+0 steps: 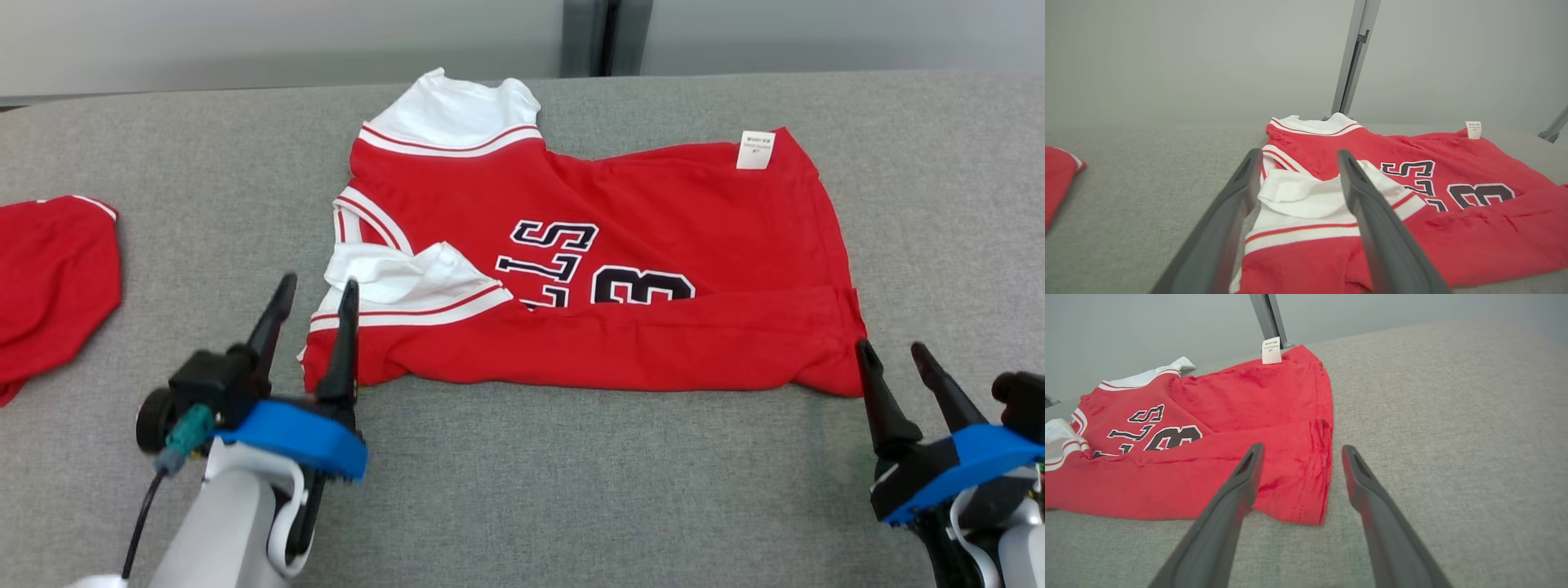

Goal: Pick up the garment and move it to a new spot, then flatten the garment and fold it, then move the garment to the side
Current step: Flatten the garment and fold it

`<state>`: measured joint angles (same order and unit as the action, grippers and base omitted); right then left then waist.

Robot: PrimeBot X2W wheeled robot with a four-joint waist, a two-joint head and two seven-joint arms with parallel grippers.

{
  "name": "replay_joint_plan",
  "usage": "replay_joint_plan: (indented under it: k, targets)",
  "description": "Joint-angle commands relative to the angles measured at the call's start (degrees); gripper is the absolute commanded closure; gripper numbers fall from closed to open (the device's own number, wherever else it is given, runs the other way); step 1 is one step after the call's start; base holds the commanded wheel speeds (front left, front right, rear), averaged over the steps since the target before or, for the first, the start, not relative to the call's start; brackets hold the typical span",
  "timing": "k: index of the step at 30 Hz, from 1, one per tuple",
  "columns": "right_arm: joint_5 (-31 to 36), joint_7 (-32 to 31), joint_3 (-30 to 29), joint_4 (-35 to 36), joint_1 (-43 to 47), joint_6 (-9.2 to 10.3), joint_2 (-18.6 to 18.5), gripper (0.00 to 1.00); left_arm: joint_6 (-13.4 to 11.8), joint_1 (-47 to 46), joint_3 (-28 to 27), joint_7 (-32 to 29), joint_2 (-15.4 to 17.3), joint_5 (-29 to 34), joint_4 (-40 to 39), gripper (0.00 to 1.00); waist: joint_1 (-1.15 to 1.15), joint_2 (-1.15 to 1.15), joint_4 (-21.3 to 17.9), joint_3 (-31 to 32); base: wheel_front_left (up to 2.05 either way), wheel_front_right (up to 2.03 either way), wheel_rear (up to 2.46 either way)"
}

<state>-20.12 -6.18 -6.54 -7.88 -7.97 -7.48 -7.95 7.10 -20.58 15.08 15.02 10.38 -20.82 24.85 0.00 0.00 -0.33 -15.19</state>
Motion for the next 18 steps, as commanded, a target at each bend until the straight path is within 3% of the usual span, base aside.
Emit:
replay_joint_plan:
  k: [1,8,18]
  targets:
    - [0.9,-0.5,-0.4,0.3,1.6,-0.03,-0.9,0.0,0.2,2.9,-0.7,0.2,0.6,1.0,-0.3,0.0,0.0,0.0,0.1,0.4,0.0,0.0,0.0]
    - [2.7,-0.6,-0.1,-1.9,1.3,-0.03,-1.1,0.0,0.3,7.1,0.1,0.2,1.3,1.4,2.4,0.0,0.0,0.0,0.6,-0.1,0.0,0.0,0.0]
    - [4.6,1.1,1.3,-10.0,-4.4,-0.03,0.0,0.0,0.4,4.6,1.4,0.2,0.8,-1.4,6.5,0.0,0.0,0.0,0.4,-1.9,0.0,0.0,0.0]
